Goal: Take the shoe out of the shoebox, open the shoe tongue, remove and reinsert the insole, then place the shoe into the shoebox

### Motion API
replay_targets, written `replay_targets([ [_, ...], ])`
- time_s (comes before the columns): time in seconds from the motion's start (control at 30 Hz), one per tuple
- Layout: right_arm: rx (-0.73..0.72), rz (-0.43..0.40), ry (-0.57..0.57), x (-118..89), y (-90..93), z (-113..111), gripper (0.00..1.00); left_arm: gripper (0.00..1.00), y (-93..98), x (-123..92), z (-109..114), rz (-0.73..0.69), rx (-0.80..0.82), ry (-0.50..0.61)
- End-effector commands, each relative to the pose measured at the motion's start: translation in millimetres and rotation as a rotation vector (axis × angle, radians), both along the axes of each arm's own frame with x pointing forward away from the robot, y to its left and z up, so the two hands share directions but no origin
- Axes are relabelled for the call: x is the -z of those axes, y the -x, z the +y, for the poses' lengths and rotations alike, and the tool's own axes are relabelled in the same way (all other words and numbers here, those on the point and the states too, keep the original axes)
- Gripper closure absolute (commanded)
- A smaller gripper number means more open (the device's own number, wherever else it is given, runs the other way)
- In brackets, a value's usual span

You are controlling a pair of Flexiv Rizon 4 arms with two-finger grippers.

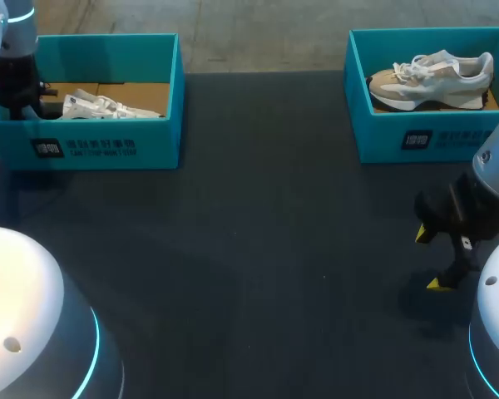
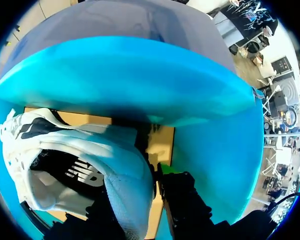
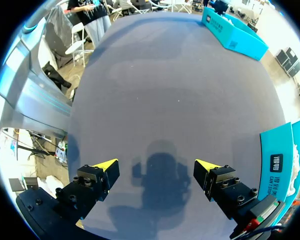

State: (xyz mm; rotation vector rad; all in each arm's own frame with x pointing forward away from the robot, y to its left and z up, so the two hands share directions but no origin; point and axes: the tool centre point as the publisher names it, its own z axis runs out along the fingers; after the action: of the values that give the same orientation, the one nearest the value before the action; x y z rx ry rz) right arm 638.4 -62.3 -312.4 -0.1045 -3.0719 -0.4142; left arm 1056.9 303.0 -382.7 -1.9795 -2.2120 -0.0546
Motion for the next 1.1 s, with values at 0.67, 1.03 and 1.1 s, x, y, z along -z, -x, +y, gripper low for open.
replay_targets([
  [0.67,0.0,-0.002,0.001,0,1.2,0,0.0,0.02,3.2,-33,-9,-0.038,0.042,0.09],
  [1.03,0.0,-0.002,0.001,0,1.2,0,0.0,0.0,4.2,-77,-14,-0.106,0.067,0.155],
  [1.1,0.0,-0.002,0.001,0,1.2,0,0.0,0.0,4.9,-86,-15,-0.115,0.072,0.159],
])
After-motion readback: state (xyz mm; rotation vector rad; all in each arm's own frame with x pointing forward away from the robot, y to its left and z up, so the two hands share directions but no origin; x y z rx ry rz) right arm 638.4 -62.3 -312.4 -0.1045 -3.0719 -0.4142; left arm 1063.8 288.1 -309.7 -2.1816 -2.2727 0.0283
